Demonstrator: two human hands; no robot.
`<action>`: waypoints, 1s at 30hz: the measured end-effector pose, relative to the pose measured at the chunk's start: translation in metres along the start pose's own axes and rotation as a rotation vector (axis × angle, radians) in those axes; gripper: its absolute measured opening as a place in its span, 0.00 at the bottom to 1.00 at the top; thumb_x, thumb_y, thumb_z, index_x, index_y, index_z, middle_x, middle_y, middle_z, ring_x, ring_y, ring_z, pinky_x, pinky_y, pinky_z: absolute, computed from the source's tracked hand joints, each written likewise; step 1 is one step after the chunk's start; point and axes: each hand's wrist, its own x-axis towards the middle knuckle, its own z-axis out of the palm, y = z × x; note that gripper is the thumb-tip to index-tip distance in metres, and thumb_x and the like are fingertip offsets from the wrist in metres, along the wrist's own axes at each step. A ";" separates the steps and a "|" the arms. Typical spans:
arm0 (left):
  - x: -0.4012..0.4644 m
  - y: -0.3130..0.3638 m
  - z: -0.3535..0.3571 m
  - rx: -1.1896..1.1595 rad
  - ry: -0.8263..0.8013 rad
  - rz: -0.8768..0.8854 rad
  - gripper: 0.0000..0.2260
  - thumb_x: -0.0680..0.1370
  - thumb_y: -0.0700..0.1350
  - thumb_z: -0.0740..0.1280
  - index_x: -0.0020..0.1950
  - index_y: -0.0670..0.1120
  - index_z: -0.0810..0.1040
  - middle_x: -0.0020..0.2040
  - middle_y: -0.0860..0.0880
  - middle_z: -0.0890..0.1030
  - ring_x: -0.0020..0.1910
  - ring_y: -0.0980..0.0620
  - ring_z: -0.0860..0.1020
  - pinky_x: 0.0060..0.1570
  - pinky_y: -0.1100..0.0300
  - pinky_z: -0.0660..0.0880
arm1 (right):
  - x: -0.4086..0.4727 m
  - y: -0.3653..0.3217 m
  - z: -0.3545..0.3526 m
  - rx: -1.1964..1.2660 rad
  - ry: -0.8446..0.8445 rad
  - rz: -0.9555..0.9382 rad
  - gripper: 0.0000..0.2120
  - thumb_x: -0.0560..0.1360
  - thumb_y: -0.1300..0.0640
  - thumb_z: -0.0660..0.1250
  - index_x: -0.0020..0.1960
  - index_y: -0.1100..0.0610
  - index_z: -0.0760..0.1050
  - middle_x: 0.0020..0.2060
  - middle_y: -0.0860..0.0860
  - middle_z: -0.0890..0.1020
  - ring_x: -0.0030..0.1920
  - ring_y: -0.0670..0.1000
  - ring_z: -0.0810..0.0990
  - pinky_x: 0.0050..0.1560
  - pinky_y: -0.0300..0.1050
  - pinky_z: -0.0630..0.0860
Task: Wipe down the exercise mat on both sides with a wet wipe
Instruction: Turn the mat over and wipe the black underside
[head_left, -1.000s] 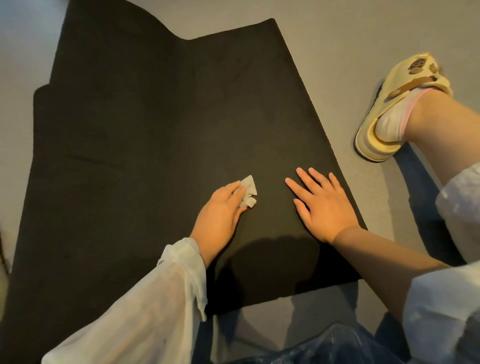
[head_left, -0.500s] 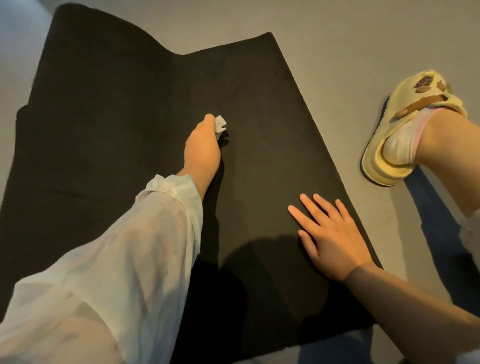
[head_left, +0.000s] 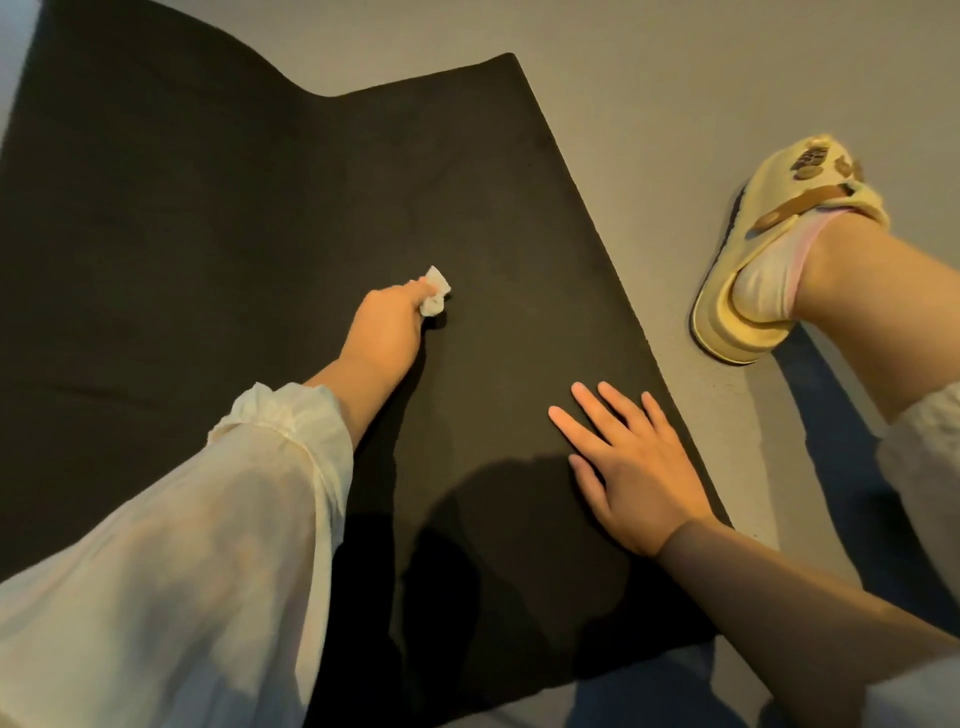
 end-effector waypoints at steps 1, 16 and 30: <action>-0.010 0.003 0.002 0.014 -0.032 0.033 0.18 0.78 0.32 0.57 0.66 0.41 0.74 0.60 0.41 0.78 0.59 0.42 0.75 0.57 0.54 0.68 | 0.000 0.000 0.001 -0.008 0.006 -0.004 0.23 0.78 0.47 0.56 0.73 0.46 0.63 0.72 0.52 0.66 0.73 0.56 0.63 0.70 0.56 0.51; -0.228 0.062 0.040 0.071 -0.604 0.330 0.25 0.79 0.51 0.62 0.71 0.39 0.66 0.73 0.40 0.64 0.74 0.54 0.58 0.64 0.76 0.36 | 0.000 -0.002 0.001 -0.044 -0.020 0.001 0.23 0.80 0.46 0.47 0.75 0.44 0.54 0.76 0.48 0.56 0.76 0.53 0.51 0.74 0.55 0.45; -0.154 0.068 0.012 -0.574 -0.051 -0.090 0.16 0.79 0.34 0.59 0.51 0.54 0.80 0.50 0.58 0.79 0.52 0.57 0.77 0.53 0.75 0.69 | -0.023 0.057 -0.006 -0.061 -0.110 0.019 0.25 0.80 0.42 0.45 0.76 0.42 0.46 0.77 0.48 0.49 0.76 0.52 0.47 0.73 0.51 0.41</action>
